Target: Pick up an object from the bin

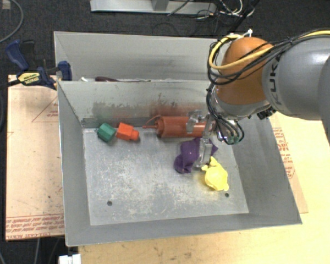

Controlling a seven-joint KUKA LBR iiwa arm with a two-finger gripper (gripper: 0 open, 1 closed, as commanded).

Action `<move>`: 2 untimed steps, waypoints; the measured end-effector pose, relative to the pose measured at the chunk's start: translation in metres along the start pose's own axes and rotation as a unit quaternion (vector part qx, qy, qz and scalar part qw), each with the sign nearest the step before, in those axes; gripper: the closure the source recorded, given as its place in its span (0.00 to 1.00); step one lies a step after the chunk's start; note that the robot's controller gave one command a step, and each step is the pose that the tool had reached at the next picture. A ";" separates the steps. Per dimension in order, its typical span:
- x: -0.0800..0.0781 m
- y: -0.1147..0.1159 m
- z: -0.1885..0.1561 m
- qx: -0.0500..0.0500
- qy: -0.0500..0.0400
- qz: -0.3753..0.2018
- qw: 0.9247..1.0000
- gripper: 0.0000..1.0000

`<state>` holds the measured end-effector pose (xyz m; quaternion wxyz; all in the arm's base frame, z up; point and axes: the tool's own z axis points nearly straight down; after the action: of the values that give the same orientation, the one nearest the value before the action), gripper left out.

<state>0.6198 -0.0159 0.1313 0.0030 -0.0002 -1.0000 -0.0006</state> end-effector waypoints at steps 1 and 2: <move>-0.002 0.000 -0.005 0.000 -0.004 0.000 1.000 0.00; 0.039 -0.010 0.059 0.000 -0.001 -0.121 0.993 1.00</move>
Offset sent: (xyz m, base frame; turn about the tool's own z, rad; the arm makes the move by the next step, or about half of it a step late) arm -0.0398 -0.0100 -0.0584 -0.2447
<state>0.5806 -0.0256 0.0730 0.0022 0.1206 -0.9927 -0.0013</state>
